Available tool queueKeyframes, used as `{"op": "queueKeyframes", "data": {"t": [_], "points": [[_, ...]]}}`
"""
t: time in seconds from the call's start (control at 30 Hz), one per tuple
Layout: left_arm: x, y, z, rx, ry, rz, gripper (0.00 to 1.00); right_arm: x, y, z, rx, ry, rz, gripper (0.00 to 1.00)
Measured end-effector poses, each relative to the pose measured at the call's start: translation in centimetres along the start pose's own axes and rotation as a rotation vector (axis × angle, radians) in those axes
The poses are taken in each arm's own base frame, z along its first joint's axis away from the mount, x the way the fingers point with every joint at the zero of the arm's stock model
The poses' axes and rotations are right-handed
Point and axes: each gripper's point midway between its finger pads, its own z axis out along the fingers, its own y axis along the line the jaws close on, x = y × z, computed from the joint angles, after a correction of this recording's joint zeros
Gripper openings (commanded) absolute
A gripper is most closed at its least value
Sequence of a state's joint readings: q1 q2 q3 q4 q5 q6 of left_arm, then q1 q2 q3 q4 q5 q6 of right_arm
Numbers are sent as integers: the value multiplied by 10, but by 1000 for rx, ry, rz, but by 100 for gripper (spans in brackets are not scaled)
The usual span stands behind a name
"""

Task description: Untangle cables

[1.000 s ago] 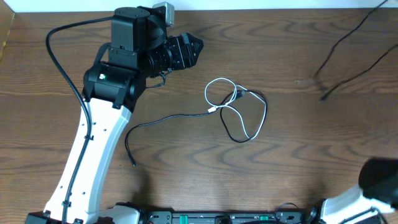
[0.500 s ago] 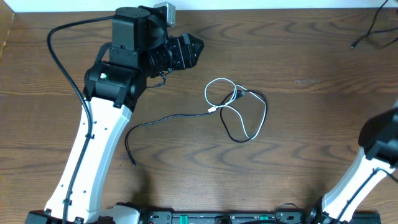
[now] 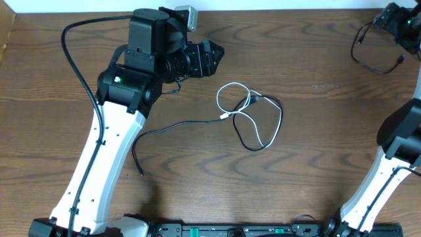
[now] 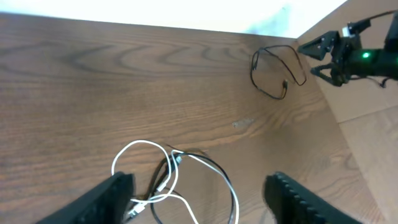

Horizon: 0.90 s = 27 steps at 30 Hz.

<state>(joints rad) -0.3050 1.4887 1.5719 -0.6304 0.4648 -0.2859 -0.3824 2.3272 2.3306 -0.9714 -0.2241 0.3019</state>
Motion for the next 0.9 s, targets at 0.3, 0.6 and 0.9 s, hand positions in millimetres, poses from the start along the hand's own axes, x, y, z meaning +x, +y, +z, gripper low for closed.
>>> {"op": "queueKeyframes", "data": {"t": [0.3, 0.6, 0.9], "points": [[22, -6, 11, 3, 83, 36, 88, 14, 60, -133, -85, -40, -149, 99], [42, -18, 30, 25, 156, 65, 88, 47, 116, -214, -240, -56, -293, 99], [48, -13, 36, 17, 182, 55, 88, 80, 125, -212, -249, 57, -310, 99]]}}
